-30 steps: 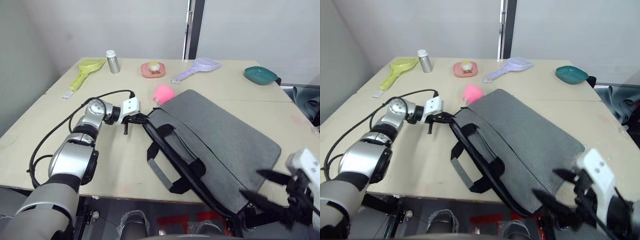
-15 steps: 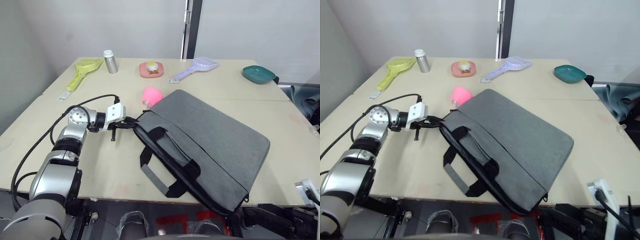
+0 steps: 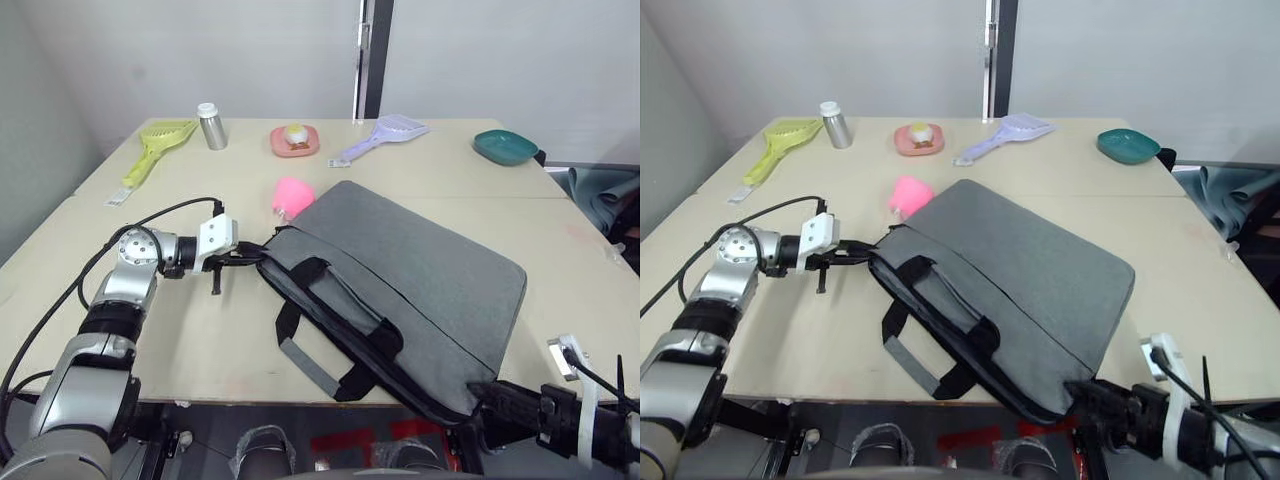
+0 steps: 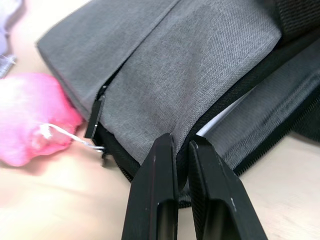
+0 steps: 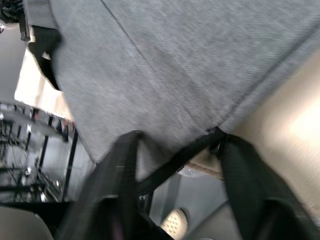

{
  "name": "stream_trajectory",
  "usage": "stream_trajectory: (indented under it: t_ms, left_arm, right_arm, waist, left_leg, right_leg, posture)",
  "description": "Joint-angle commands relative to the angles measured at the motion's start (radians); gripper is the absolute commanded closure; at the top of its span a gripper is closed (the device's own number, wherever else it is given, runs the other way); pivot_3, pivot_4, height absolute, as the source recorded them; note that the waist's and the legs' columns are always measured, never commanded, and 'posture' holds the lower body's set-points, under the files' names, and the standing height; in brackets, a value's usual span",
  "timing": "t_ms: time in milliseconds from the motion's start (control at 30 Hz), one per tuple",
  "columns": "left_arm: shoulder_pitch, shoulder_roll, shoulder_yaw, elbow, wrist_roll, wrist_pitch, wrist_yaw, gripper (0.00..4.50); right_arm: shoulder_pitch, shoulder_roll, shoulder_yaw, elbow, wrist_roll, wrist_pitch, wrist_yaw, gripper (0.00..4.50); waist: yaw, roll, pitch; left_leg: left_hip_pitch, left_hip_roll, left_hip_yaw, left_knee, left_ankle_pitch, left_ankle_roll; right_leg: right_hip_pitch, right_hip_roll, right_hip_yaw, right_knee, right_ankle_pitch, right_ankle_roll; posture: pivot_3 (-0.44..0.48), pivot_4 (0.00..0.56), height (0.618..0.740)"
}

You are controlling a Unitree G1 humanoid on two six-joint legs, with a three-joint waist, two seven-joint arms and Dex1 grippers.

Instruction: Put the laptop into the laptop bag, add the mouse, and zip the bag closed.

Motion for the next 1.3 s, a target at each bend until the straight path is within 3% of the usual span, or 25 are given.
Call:
stream_trajectory:
  t_ms: [33, 133, 300, 500, 700, 933, 1300]
  left_arm:
    - [0.048, 0.041, 0.043, -0.118, -0.050, 0.049, 0.011, 4.11]
    - [0.107, 0.074, 0.064, -0.179, -0.065, 0.072, 0.032, 4.11]
    - [0.219, 0.148, 0.118, -0.314, -0.115, 0.170, 0.047, 4.11]
    - [0.440, 0.287, 0.167, -0.532, -0.184, 0.362, 0.005, 4.11]
    - [0.592, 0.304, 0.230, -0.683, -0.235, 0.454, 0.056, 4.11]
    - [0.549, 0.262, 0.200, -0.635, -0.194, 0.393, 0.119, 4.11]
    - [0.318, 0.182, 0.108, -0.449, -0.126, 0.310, 0.132, 4.11]
  right_arm:
    - [-0.054, -0.050, -0.050, 0.011, 0.018, 0.009, 0.041, 3.58]
    - [-0.158, -0.117, -0.032, 0.047, -0.002, 0.024, 0.065, 4.47]
    - [-0.391, -0.217, 0.114, 0.125, -0.119, 0.036, 0.128, 4.47]
    - [-0.650, -0.249, 0.368, 0.260, -0.335, 0.011, 0.236, 4.47]
    - [-0.856, -0.235, 0.508, 0.425, -0.511, -0.047, 0.347, 4.47]
    - [-0.877, -0.232, 0.527, 0.446, -0.575, -0.075, 0.447, 4.47]
    - [-0.999, -0.119, 0.506, 0.573, -0.686, -0.129, 0.402, 4.47]
  waist:
    - [-0.001, 0.000, 0.000]
    - [-0.008, 0.000, 0.000]
    - [-0.021, 0.001, 0.000]
    - [-0.023, 0.001, 0.001]
    - [-0.014, 0.001, 0.001]
    - [-0.008, 0.001, 0.001]
    - [-0.012, 0.001, 0.001]
  left_leg:
    - [0.000, 0.000, 0.000, 0.000, 0.000, 0.000]
    - [0.000, 0.000, 0.000, 0.000, 0.000, 0.000]
    - [0.000, 0.001, 0.001, 0.002, 0.000, 0.000]
    - [0.000, 0.002, 0.002, 0.003, 0.000, 0.000]
    - [0.000, 0.002, 0.003, 0.004, -0.001, 0.000]
    - [0.000, 0.002, 0.002, 0.007, -0.001, 0.001]
    - [0.000, 0.001, 0.002, 0.017, -0.001, 0.002]
  right_leg:
    - [0.000, 0.000, 0.000, 0.000, 0.000, 0.000]
    - [0.000, 0.001, 0.000, 0.000, 0.000, 0.000]
    - [-0.001, 0.001, 0.001, 0.004, 0.000, 0.000]
    - [-0.003, 0.004, 0.001, 0.004, -0.001, -0.002]
    - [-0.004, 0.003, 0.001, 0.006, -0.001, -0.003]
    - [-0.003, 0.003, 0.001, 0.008, -0.001, -0.003]
    - [-0.004, 0.003, 0.003, 0.019, 0.000, -0.005]
  posture:
    - [0.000, 0.150, 0.740]
    - [0.000, 0.150, 0.740]
    - [0.000, 0.150, 0.740]
    - [0.000, 0.150, 0.740]
    - [0.000, 0.150, 0.740]
    - [0.000, 0.150, 0.740]
    - [0.000, 0.150, 0.740]
